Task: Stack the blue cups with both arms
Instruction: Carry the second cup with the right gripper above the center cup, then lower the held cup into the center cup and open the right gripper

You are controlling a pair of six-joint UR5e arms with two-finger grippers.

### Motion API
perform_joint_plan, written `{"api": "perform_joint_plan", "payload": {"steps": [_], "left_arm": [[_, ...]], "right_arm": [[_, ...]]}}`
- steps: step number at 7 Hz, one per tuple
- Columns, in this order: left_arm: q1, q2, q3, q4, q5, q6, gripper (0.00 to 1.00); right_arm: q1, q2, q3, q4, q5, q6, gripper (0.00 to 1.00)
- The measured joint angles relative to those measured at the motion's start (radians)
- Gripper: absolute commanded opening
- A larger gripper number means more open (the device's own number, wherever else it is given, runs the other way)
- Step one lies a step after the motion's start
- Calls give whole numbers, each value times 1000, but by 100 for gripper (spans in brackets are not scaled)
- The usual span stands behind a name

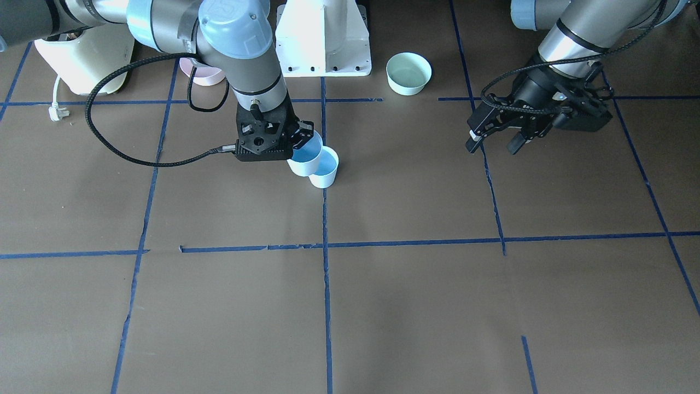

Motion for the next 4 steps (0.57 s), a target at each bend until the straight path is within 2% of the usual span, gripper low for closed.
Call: {"api": "perform_joint_plan", "payload": {"steps": [4], "left_arm": [[1, 0, 1, 0, 0, -1, 100]], "right_arm": [[-47, 19, -29, 4, -31, 2, 0]]}}
